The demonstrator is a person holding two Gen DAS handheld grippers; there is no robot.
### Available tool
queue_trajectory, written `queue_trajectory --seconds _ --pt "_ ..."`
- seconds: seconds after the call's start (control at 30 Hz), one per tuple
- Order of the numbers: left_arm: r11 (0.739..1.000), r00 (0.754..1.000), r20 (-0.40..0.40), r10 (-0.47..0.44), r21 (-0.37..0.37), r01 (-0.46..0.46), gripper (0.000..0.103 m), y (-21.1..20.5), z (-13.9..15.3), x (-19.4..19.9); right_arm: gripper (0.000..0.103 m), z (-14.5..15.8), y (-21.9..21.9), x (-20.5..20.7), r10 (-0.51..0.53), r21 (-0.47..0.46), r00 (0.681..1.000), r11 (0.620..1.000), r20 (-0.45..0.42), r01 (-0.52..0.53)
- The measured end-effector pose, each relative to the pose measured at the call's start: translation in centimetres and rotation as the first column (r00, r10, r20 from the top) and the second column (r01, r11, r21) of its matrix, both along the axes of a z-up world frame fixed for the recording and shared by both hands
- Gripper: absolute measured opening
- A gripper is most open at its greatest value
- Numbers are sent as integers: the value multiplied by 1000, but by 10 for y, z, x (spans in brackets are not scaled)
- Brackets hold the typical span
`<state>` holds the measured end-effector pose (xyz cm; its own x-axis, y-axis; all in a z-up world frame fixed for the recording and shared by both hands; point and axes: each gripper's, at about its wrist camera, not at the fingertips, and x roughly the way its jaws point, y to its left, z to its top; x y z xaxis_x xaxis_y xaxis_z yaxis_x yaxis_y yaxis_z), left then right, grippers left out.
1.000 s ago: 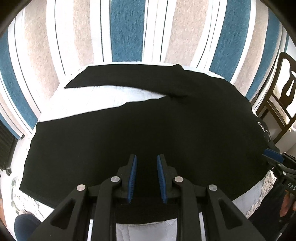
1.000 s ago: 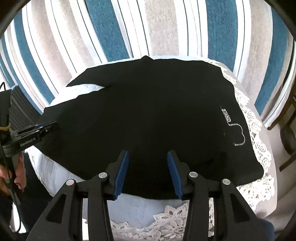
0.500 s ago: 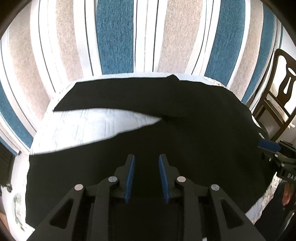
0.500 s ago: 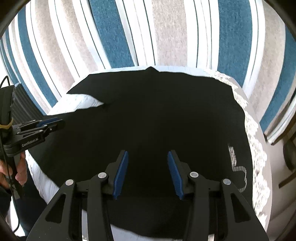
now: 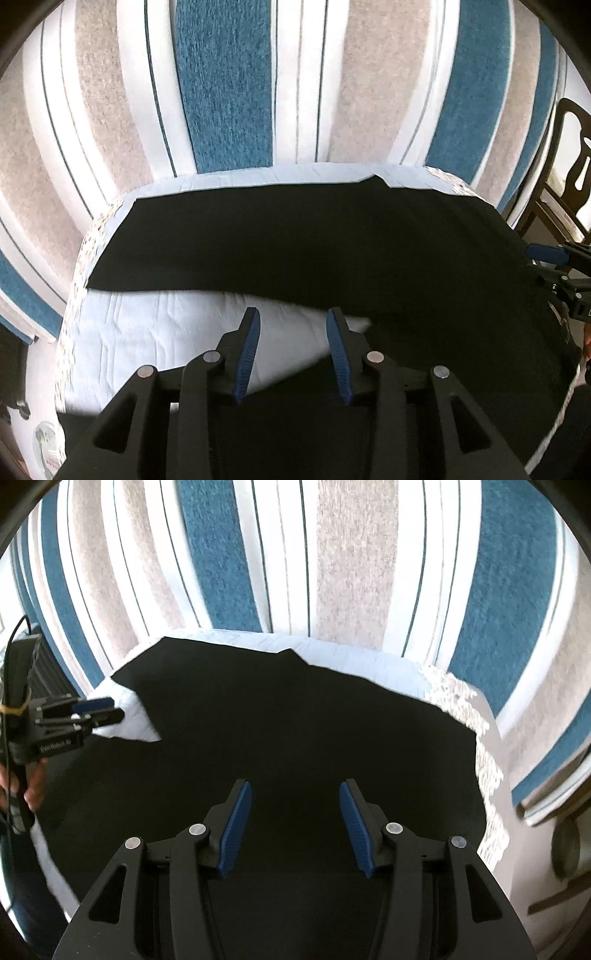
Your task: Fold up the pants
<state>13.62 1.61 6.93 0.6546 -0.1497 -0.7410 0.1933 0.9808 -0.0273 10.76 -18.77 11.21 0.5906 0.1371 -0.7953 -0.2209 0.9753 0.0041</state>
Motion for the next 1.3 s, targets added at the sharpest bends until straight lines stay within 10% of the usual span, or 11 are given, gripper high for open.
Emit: queue_trajectory --seconds 0.6,1.0,1.1,1.17,1.3 --pt "989 990 -21 -142 45 143 55 15 -10 164 56 -31 -42 131 176 -26 980 983 -91 -179" --pt "962 969 -73 -238 121 245 71 10 -47 199 62 -71 -53 185 255 40 949 967 -183 -252" --pt "954 965 -78 -252 150 261 56 2 -49 197 52 -73 -47 183 254 18 951 967 -179 -255" --pt "944 957 -81 -278 162 288 36 -9 -50 193 17 -71 -41 177 276 7 945 960 -172 -279" --pt "925 958 -71 -279 247 288 9 -31 -51 182 10 -65 -33 170 273 -46 949 958 -158 -284"
